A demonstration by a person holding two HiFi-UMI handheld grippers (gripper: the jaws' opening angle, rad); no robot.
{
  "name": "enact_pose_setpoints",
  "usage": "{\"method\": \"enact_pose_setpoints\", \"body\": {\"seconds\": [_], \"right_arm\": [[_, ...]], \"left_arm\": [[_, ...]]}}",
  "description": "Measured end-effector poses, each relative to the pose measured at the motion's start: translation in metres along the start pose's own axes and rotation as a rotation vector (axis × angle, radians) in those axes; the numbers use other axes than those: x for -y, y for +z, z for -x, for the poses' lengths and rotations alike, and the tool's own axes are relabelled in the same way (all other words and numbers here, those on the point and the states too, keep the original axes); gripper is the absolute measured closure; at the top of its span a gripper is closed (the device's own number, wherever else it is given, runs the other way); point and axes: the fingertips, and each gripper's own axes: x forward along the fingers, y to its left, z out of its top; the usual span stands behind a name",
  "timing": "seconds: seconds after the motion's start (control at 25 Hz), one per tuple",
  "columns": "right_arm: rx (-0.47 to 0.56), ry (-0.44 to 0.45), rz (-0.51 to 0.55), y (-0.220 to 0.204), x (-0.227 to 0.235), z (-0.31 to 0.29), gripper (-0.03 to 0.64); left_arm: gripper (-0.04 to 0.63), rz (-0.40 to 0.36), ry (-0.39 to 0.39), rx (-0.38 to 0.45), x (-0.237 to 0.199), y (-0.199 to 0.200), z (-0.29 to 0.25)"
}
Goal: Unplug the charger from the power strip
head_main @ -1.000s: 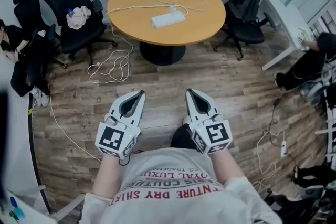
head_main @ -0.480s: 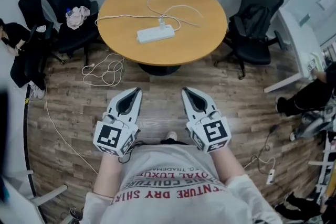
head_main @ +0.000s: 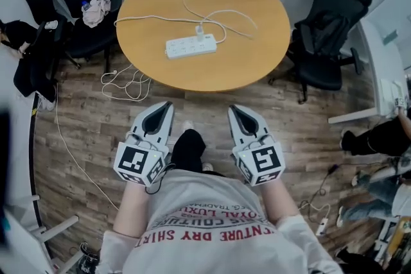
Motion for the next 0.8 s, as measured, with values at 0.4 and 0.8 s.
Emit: {"method": "enact_pose_setpoints", "body": {"seconds": [0.4, 0.8], "right_arm": [[-0.015, -0.001, -0.028, 0.032, 0.076, -0.135, 0.591], [-0.171, 0.002, -0.102, 0.018, 0.13, -0.26, 0.589]], "left_arm": [[0.566, 0.037, 0.02, -0.008, -0.108, 0.012, -0.127], [0.566, 0.055, 0.026, -0.071, -0.19, -0.006, -0.214]]}}
